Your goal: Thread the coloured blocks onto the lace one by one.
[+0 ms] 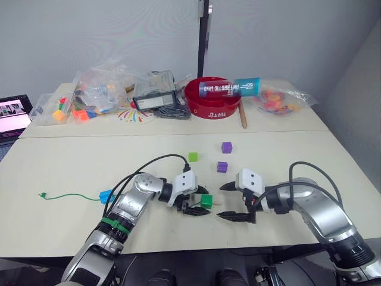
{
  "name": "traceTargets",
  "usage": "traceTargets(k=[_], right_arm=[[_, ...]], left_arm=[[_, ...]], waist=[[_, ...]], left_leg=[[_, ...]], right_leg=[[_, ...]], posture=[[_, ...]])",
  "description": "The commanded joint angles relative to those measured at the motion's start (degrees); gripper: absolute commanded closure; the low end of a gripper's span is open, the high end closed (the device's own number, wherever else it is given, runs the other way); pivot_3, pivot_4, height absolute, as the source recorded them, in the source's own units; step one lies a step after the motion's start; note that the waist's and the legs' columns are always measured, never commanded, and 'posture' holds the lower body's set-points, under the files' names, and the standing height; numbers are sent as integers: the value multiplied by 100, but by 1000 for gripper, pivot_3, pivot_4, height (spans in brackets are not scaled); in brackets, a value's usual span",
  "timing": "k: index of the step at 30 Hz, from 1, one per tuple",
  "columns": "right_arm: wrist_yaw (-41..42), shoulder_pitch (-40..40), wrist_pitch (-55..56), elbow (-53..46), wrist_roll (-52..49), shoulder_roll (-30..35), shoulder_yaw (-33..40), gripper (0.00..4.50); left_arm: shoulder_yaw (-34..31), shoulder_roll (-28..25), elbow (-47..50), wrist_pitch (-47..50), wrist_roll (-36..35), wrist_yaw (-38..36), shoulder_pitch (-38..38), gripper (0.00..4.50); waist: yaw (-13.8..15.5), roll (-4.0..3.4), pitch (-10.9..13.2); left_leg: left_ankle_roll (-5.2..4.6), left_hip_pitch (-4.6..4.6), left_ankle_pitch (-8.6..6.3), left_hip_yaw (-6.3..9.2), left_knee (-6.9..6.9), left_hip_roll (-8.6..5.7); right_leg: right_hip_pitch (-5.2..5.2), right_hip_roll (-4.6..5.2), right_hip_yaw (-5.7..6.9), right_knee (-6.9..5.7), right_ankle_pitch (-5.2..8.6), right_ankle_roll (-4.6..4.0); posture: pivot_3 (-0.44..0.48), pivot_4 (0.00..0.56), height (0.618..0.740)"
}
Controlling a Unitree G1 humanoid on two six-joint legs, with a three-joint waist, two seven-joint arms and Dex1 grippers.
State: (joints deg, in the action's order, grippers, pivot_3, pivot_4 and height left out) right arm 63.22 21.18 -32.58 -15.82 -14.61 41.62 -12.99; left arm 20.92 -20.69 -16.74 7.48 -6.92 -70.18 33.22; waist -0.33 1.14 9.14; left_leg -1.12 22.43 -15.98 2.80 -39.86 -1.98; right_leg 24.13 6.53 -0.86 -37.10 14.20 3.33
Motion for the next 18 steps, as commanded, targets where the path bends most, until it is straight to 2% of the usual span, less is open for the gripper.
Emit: traceTargets(k=[1,3,4,16,17,18], right_arm=[[-37,70,100,26,64,29,-32,0],[-62,93,131,112,123,9,-78,0],[-86,108,133,151,155,-3,-96,0],[95,354,662,923,379,-173,-384,0],[116,368,722,1000,409,-182,-412,517],[126,374,768,1062,427,-198,-429,743]], left_arm=[[-42,44,44,-94,-16,4,74,2486],[-45,37,60,-93,-22,-17,58,3162],[-44,30,74,-90,-27,-30,46,3300],[-34,-125,144,-131,-44,-221,-38,3299],[-33,-123,135,-135,-38,-218,-34,3299],[-32,-123,131,-140,-34,-221,-32,3299]], waist=[[-1,0,0],[-1,0,0],[-3,0,0],[-38,0,0],[-38,0,0],[-37,0,0]], left_leg=[[0,0,0,0,0,0],[0,0,0,0,0,0],[0,0,0,0,0,0],[1,-1,1,0,2,1],[1,-1,0,0,2,1],[1,-1,0,0,2,1]], right_leg=[[0,0,0,0,0,0],[1,0,0,0,0,0],[1,0,0,0,0,0],[2,-2,0,-1,0,0],[2,-2,0,-1,0,0],[2,-2,0,-1,0,0]], posture=[[0,150,740],[0,150,740],[0,150,740],[0,150,740],[0,150,740],[0,150,740]])
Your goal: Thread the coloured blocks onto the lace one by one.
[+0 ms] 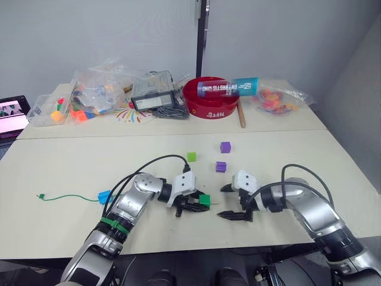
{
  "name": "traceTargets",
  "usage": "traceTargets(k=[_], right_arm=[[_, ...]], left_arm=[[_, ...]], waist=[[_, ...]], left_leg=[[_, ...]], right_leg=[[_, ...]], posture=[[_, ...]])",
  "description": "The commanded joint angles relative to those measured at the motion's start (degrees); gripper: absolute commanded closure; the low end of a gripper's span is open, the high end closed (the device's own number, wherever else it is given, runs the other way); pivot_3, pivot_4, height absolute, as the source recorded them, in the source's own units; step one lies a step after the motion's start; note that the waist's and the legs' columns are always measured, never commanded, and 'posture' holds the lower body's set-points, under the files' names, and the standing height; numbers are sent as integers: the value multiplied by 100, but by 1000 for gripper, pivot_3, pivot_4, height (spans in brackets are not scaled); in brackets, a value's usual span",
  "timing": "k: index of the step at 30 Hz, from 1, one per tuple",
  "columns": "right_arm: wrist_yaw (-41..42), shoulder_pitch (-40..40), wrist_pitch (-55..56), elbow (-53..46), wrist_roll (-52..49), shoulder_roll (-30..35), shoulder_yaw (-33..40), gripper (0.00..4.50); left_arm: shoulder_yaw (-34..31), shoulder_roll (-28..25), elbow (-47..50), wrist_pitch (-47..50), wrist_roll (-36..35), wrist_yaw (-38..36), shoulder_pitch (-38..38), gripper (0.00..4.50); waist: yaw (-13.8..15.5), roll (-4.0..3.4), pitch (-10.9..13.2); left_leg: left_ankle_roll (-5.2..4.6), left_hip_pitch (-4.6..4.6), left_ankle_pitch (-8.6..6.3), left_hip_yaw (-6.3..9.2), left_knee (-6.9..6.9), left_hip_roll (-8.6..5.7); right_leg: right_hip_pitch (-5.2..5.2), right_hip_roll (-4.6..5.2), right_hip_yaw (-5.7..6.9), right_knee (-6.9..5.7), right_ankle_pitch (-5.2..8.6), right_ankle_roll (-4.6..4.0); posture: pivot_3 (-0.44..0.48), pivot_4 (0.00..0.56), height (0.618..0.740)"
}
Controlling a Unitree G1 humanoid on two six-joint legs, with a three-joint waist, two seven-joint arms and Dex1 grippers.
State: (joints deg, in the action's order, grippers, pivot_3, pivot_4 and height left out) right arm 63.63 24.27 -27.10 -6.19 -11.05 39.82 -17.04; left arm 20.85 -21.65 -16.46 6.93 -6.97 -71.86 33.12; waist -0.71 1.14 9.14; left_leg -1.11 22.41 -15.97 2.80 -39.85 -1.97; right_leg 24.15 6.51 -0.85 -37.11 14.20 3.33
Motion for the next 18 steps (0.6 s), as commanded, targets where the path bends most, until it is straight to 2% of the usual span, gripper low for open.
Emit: traceTargets(k=[1,11,18], right_arm=[[92,80,250,154,60,-56,-27,1075],[186,149,319,230,80,-157,-49,4463],[233,97,251,54,80,-156,-96,4500]], left_arm=[[-23,-26,104,-92,-26,-53,-20,3299],[-25,-48,115,-117,-12,-36,-34,3299],[-21,-47,103,-132,-13,-32,-38,3299]], waist=[[3,0,0],[2,0,0],[2,0,0]], left_leg=[[1,0,0,0,0,0],[0,0,0,1,-1,0],[1,-1,1,0,-1,0]], right_leg=[[-1,0,0,0,0,0],[-2,0,0,-1,0,0],[-1,0,0,-1,0,0]], posture=[[0,150,740],[0,150,740],[0,150,740]])
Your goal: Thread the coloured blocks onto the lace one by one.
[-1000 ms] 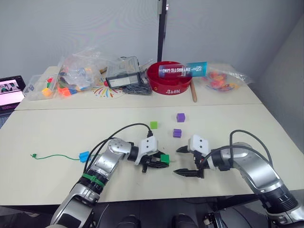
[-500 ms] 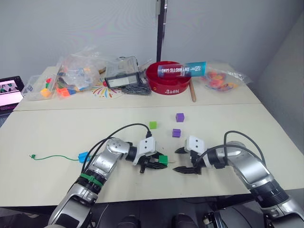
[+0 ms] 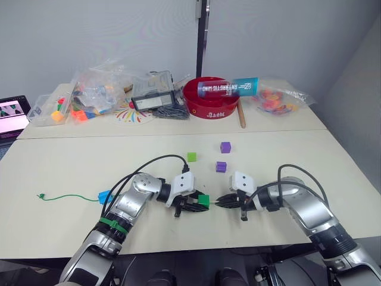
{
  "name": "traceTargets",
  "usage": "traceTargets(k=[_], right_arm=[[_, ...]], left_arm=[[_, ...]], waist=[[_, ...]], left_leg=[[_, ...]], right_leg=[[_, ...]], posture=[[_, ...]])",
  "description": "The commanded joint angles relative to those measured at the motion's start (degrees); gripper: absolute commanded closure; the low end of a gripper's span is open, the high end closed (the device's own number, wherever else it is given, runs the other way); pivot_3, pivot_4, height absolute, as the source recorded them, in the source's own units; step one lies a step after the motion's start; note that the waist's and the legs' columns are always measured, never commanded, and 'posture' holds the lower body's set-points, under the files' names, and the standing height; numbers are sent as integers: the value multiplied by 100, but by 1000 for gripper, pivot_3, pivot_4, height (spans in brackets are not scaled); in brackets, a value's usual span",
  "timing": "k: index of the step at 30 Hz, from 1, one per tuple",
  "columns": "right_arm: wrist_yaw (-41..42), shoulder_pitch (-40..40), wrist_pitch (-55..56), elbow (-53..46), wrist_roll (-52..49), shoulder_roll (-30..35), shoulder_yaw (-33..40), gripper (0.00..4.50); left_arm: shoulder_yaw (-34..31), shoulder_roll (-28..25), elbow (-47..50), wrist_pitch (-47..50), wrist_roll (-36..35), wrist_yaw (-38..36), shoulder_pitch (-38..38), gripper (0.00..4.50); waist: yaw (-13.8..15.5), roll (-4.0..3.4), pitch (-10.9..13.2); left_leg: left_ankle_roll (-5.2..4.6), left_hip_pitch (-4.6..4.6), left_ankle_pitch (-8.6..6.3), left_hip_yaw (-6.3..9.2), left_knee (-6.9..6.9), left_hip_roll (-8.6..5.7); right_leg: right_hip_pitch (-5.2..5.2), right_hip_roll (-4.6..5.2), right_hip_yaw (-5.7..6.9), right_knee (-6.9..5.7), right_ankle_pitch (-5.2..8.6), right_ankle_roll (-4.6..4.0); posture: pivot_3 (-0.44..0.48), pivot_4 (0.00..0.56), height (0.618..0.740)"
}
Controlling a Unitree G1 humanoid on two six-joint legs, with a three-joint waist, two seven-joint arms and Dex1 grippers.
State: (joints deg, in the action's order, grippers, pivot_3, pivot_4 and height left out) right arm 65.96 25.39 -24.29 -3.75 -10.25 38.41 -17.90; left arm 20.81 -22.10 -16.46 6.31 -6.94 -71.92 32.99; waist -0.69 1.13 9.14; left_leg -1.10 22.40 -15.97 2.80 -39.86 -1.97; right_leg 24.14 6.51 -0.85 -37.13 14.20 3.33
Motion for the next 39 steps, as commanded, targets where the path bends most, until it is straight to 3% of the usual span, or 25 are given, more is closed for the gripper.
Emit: traceTargets(k=[1,8,17,25,32,39], right_arm=[[2,-18,-40,-195,4,-9,-14,4500],[56,-82,50,-124,54,115,-7,4500],[123,-164,132,-175,41,239,-13,4500],[171,-128,158,-157,59,199,-46,4500],[161,-91,178,-148,93,137,-89,4500],[139,-72,189,-165,112,125,-73,4500]], left_arm=[[-17,-4,103,-73,-16,-27,-26,3299],[-196,-278,267,-87,-109,-114,-86,3299],[-735,-1282,590,-105,-420,-485,-645,3299],[-1271,-2417,-915,-1207,-312,-1073,-736,3299],[-1375,-2826,-1939,-1716,-204,-1410,-486,3299],[-1400,-3206,-2464,-2075,-47,-1561,-715,3299]], waist=[[1,0,0],[-2,0,0],[4,0,0],[-38,-1,0],[-77,-3,-1],[-194,-5,-3]], left_leg=[[0,0,0,0,0,0],[0,0,0,0,0,0],[-1,-1,0,2,0,0],[-2,-13,-1,-2,10,8],[-3,-17,-2,-6,10,13],[-7,-36,-5,-17,25,28]], right_leg=[[0,0,0,0,0,0],[0,0,0,0,0,0],[-1,2,0,2,0,0],[0,-5,0,1,1,-1],[1,-11,1,-4,1,-2],[0,-19,1,-8,2,-3]], posture=[[0,150,740],[0,150,740],[0,150,740],[0,150,740],[0,150,740],[0,150,740]])
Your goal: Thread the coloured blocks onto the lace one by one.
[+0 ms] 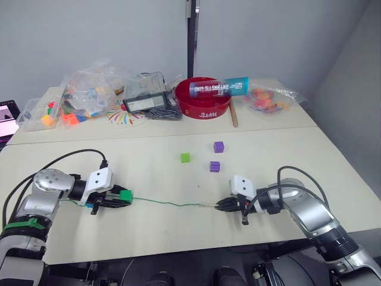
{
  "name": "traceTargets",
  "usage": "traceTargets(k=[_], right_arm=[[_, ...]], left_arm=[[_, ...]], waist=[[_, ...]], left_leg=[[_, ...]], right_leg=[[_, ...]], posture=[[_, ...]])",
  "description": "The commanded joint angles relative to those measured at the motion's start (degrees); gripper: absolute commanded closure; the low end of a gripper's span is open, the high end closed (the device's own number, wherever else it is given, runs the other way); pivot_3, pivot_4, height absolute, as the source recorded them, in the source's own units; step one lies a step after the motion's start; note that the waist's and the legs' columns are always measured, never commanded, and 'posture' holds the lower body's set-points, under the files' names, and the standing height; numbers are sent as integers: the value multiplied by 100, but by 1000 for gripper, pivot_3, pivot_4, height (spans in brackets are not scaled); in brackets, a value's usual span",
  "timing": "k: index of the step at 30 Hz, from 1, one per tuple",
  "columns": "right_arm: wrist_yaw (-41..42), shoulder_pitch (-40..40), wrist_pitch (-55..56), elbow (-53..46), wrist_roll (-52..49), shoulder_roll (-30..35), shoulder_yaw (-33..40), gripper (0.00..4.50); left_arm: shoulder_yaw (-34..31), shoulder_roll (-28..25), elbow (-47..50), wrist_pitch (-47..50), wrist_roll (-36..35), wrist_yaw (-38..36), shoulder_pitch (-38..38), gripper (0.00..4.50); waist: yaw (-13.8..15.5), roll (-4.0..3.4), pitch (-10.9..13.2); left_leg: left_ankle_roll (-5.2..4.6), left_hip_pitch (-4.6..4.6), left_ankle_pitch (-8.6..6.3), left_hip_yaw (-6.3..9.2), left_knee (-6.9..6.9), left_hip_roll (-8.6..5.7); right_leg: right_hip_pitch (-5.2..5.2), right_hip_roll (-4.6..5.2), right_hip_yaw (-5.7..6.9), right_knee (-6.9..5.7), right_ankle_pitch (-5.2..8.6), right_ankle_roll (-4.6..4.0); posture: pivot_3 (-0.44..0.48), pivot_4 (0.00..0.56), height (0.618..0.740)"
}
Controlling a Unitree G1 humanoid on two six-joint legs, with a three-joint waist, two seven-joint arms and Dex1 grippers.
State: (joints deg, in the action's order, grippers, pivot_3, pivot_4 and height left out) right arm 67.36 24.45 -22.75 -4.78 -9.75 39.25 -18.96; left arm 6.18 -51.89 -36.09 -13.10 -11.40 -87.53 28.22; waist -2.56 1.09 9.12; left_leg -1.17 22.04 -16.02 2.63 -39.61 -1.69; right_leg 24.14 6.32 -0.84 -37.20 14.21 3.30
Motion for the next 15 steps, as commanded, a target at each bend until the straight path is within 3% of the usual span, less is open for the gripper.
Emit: traceTargets(k=[1,9,10,15], right_arm=[[-3,24,35,-63,62,40,34,4500],[3,77,45,-15,101,4,-5,4500],[4,87,43,-9,105,1,-4,4500],[10,89,45,-6,121,11,-8,4500]], left_arm=[[62,-239,-580,-216,425,13,-242,3299],[93,-104,-666,-425,475,193,-314,3299],[59,-82,-598,-341,390,172,-321,2270],[-138,-111,-233,-12,142,20,-233,719]], waist=[[-9,-2,-1],[-1,-24,-14],[-1,-31,-18],[15,-33,-20]], left_leg=[[-2,-6,-1,-6,4,5],[-8,-24,-5,-33,7,23],[-10,-27,-6,-37,6,24],[-15,-25,-10,-47,6,26]], right_leg=[[0,-2,0,0,1,-1],[-1,-8,0,0,1,-3],[-3,-8,0,0,0,-4],[0,-8,-2,1,0,-5]], posture=[[0,150,740],[0,150,740],[0,150,740],[0,150,740]])
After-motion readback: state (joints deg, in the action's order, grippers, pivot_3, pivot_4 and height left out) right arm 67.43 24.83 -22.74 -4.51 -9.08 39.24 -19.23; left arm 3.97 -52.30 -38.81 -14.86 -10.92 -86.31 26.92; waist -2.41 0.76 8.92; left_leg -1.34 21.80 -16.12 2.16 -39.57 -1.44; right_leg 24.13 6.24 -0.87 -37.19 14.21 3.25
